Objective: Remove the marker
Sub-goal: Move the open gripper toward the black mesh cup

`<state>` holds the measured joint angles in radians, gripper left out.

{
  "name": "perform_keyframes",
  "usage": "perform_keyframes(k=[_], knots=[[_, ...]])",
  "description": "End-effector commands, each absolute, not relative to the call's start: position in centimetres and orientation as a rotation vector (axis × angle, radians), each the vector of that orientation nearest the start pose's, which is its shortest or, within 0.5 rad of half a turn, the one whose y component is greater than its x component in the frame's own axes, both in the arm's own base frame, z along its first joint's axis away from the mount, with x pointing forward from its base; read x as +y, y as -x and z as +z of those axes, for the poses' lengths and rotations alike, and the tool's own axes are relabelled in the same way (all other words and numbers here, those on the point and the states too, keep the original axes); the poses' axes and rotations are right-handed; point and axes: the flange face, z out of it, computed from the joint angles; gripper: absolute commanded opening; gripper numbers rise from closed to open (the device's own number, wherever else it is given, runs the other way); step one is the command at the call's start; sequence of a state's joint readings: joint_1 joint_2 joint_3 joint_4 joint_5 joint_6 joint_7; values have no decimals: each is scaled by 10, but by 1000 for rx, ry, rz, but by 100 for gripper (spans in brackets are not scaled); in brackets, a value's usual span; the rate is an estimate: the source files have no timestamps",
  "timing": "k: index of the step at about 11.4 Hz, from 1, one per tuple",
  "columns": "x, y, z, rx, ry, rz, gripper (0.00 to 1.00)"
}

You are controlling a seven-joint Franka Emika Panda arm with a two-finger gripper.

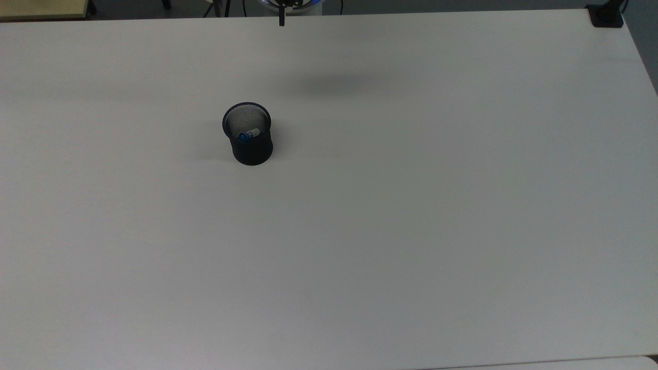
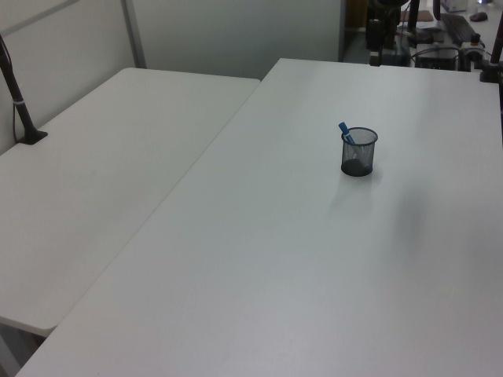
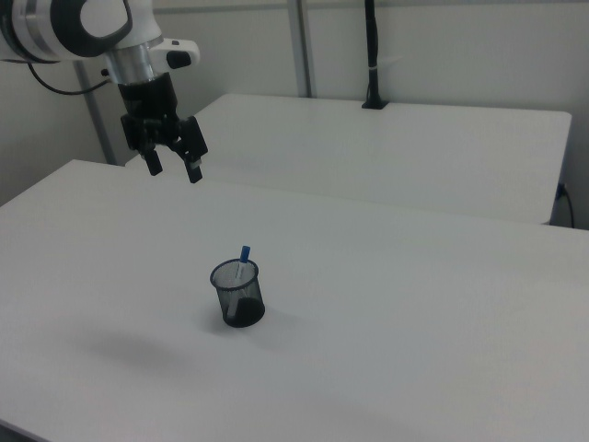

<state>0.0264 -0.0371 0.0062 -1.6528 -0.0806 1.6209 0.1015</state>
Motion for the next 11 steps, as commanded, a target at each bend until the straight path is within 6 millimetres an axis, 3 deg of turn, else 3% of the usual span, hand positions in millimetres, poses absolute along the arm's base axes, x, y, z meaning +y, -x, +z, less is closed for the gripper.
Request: perform_keyframes(k=[1, 6, 9, 11], knots=[[10, -545, 614, 88, 3196, 5, 100], [8, -557, 606, 87, 3194, -49, 100], [7, -583, 571, 70, 3197, -44, 100], [-5, -597, 545, 90, 3202, -41, 100]])
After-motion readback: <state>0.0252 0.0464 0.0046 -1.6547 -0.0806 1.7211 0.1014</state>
